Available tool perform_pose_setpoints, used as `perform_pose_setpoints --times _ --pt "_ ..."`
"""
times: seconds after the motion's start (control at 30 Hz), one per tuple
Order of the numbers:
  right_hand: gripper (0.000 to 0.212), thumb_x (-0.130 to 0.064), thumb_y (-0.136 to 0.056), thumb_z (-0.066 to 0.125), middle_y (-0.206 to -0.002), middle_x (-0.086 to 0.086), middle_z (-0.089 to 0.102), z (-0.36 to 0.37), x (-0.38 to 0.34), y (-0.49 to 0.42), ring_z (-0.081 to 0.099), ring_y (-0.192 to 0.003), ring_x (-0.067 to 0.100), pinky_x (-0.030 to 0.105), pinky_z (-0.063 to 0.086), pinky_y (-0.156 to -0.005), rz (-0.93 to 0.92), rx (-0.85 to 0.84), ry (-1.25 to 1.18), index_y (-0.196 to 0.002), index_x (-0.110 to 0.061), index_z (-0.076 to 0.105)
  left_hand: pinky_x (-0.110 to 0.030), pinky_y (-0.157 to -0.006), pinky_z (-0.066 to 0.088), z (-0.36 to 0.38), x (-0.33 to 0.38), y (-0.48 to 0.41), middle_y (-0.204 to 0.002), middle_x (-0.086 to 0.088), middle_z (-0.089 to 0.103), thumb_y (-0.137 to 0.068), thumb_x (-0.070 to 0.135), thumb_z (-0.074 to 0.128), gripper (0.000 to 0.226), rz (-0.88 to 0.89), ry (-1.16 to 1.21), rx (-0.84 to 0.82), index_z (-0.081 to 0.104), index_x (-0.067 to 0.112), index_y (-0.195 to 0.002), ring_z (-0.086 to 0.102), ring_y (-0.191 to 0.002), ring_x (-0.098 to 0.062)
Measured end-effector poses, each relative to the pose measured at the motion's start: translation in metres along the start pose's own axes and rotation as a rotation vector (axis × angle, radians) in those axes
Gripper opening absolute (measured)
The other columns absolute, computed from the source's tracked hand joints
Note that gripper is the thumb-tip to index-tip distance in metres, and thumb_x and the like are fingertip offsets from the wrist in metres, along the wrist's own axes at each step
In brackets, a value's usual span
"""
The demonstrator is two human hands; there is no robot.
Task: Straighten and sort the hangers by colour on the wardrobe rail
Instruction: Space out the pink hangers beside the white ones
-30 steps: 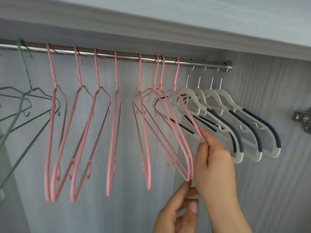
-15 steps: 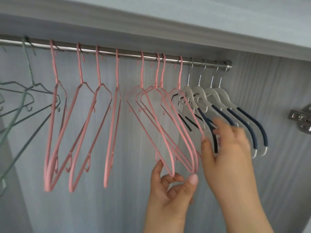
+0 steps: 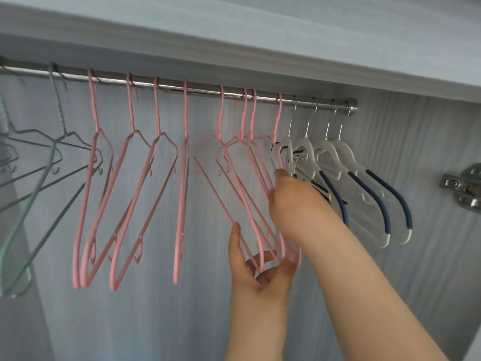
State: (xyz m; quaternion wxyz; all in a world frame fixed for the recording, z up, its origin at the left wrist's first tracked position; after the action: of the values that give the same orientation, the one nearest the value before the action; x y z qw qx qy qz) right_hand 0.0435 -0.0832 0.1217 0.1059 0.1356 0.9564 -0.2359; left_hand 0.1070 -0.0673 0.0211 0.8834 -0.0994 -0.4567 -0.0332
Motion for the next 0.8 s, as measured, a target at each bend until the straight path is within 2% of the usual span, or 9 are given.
perform_pose_setpoints --times 0.1,0.17,0.2,0.27,0.3,0.4,0.6,0.7,0.8 --pt "0.031 -0.003 -0.093 0.036 -0.109 0.018 0.062 0.01 0.001 -0.008 0.061 -0.095 0.03 0.023 0.038 -0.061 0.029 0.013 -0.095 -0.124 -0.003 0.043 -0.011 -0.048 0.046 -0.004 -0.001 0.0 -0.08 -0.005 0.063 -0.08 0.004 0.064 0.032 0.041 -0.096 -0.097 0.061 0.03 -0.099 0.057 -0.051 0.002" --pt "0.017 -0.001 -0.092 0.036 -0.083 0.012 0.061 0.015 0.004 -0.011 0.055 -0.078 0.027 0.022 0.033 -0.049 0.033 0.083 -0.146 -0.1 -0.004 0.051 -0.012 -0.052 0.048 -0.01 -0.003 0.0 -0.064 0.004 0.063 -0.082 0.008 0.063 0.017 0.069 -0.135 -0.111 0.069 0.023 -0.08 0.056 -0.053 0.0" --pt "0.015 0.0 -0.092 0.036 -0.068 0.006 0.052 0.015 0.006 -0.011 0.049 -0.073 0.025 0.021 0.027 -0.044 0.041 0.11 -0.16 -0.084 -0.007 0.047 -0.013 -0.053 0.049 -0.011 -0.003 0.0 -0.059 0.007 0.063 -0.082 0.01 0.063 0.017 0.074 -0.143 -0.11 0.071 0.023 -0.074 0.056 -0.054 -0.001" --pt "0.027 0.0 -0.091 0.036 -0.059 0.0 0.037 0.016 0.008 -0.01 0.044 -0.069 0.022 0.021 0.022 -0.042 0.051 0.124 -0.166 -0.067 -0.012 0.035 -0.014 -0.055 0.05 -0.012 -0.001 0.0 -0.057 0.011 0.064 -0.079 0.02 0.064 0.014 0.071 -0.145 -0.109 0.073 0.027 -0.069 0.056 -0.055 -0.001" --pt "0.027 -0.001 -0.091 0.036 -0.06 0.0 0.038 0.017 0.009 -0.01 0.043 -0.069 0.022 0.022 0.022 -0.042 0.05 0.134 -0.164 -0.066 -0.012 0.034 -0.014 -0.055 0.05 -0.012 0.001 0.001 -0.057 0.012 0.065 -0.074 0.029 0.065 0.01 0.068 -0.142 -0.115 0.074 0.028 -0.069 0.056 -0.056 -0.001" --pt "0.015 0.0 -0.091 0.036 -0.06 0.001 0.041 0.016 0.012 -0.01 0.044 -0.067 0.023 0.025 0.024 -0.043 0.041 0.166 -0.153 -0.078 -0.008 0.039 -0.017 -0.056 0.049 -0.012 0.003 0.002 -0.06 0.016 0.066 -0.056 0.047 0.058 0.032 0.068 -0.134 -0.139 0.073 0.027 -0.076 0.058 -0.058 -0.001" --pt "0.013 -0.001 -0.091 0.037 -0.056 -0.001 0.036 0.018 0.016 -0.01 0.036 -0.048 0.014 0.022 0.021 -0.04 0.058 0.192 -0.143 -0.08 -0.008 0.038 -0.016 -0.055 0.05 -0.016 0.008 0.003 -0.068 0.017 0.068 -0.053 0.052 0.055 0.041 0.074 -0.159 -0.148 0.072 0.028 -0.082 0.06 -0.06 -0.002" --pt "0.012 -0.008 -0.094 0.037 -0.074 0.009 0.054 0.013 0.012 -0.004 0.051 -0.069 0.032 0.027 0.026 -0.045 0.078 0.206 -0.106 -0.099 -0.007 0.048 -0.018 -0.055 0.051 -0.019 0.011 0.007 -0.079 0.016 0.07 -0.065 0.053 0.056 0.036 0.072 -0.182 -0.147 0.062 0.041 -0.099 0.063 -0.063 -0.005" --pt "0.039 -0.014 -0.093 0.043 -0.124 0.017 0.051 0.004 0.006 0.001 0.048 -0.113 0.033 0.034 0.038 -0.083 -0.018 0.291 -0.041 -0.131 -0.005 0.041 -0.021 -0.054 0.051 -0.023 0.012 0.01 -0.085 0.013 0.068 -0.071 0.055 0.048 0.038 0.06 -0.212 -0.139 0.043 0.057 -0.109 0.064 -0.061 -0.011"
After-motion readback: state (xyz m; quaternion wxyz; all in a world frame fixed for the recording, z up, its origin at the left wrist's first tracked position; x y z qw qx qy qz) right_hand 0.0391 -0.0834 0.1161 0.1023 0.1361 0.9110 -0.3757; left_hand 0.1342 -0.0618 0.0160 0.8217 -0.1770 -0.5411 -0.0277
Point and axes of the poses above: each hand's wrist, its own y-axis away from the middle knuckle, its own z-axis out of the palm, x = y × z, the point moved 2 cm from there along -y, towards the middle knuckle
